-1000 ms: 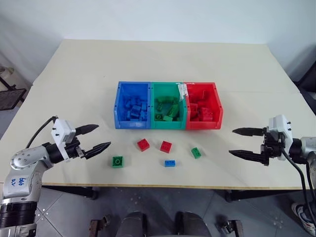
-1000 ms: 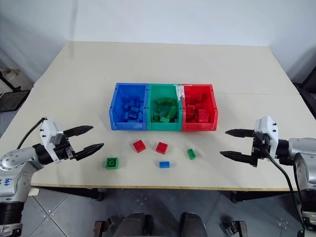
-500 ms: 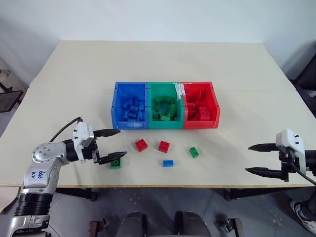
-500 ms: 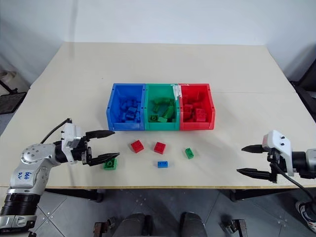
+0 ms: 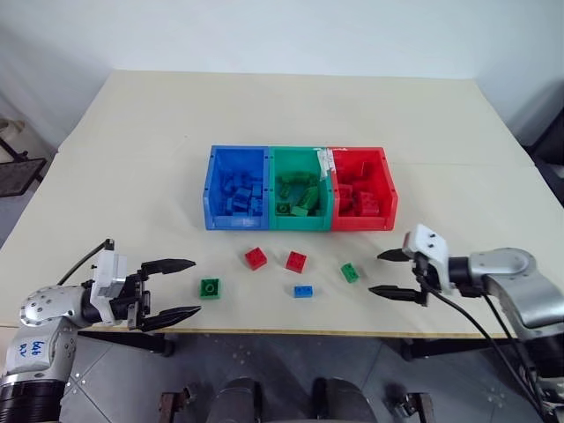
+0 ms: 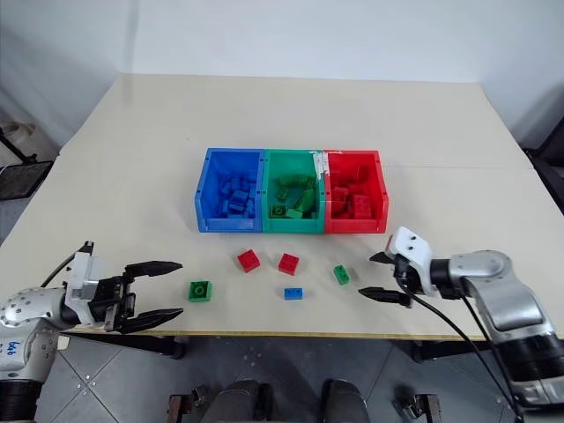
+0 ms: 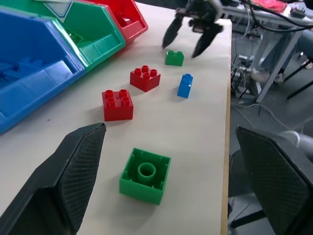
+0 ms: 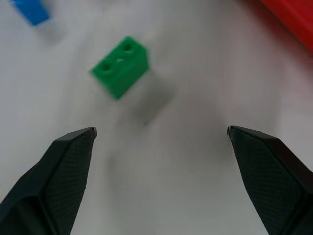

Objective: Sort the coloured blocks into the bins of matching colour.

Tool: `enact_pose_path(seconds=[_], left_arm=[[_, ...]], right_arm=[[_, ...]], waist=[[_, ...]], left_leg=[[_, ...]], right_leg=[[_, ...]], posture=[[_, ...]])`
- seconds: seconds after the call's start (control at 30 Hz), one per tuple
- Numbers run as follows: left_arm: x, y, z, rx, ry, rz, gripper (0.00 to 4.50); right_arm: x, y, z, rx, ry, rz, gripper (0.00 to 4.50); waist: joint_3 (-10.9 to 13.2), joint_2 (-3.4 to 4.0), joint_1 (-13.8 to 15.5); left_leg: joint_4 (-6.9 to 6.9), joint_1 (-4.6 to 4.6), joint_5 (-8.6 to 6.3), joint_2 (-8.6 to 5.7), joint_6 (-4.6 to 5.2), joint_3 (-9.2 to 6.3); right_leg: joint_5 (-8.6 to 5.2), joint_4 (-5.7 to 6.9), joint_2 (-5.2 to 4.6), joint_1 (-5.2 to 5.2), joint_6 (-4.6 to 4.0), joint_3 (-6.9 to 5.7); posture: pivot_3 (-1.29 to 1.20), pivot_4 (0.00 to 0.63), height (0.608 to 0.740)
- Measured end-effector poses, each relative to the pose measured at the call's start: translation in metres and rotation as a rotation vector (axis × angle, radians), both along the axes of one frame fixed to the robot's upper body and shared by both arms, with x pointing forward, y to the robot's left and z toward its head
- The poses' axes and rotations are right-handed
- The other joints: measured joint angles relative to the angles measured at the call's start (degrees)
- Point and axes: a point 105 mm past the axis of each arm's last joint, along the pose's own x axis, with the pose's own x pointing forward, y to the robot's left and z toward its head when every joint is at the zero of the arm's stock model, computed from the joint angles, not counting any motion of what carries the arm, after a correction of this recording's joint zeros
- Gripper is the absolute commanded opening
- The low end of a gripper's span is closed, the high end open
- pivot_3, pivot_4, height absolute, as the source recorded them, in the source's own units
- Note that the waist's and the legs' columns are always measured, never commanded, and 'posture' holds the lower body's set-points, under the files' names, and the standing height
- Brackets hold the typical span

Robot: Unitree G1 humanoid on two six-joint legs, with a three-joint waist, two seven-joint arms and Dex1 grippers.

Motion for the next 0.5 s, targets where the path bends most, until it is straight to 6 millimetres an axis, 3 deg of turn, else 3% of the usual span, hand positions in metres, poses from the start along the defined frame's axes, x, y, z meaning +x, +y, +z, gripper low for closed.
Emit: enact_pose_path(seconds=[0.17, 0.5], left_arm=[[-0.006, 0.007, -0.003, 0.002, 0.013, 0.032, 4.5], [-0.008, 0.011, 0.001, 0.019, -0.001, 0.06, 4.5]], right_arm=[[0.009, 0.014, -0.003, 0.0, -0.037, 0.015, 4.5], [0.006, 0.035, -0.009, 0.01, -0.073, 0.091, 4.5]], waist=[[-0.09, -0.15, -1.02], [-0.17, -0.28, -1.64]], left_leg=[[-0.01, 0.06, 0.0, 0.08, -0.02, 0.03], [-0.07, 0.15, -0.03, 0.14, -0.09, 0.03]], right_leg=[[-0.02, 0.07, 0.07, 0.01, -0.04, -0.01], [-0.05, 0.16, 0.11, 0.0, -0.09, -0.01]], posture=[[0.0, 0.15, 0.74], [0.0, 0.15, 0.74]])
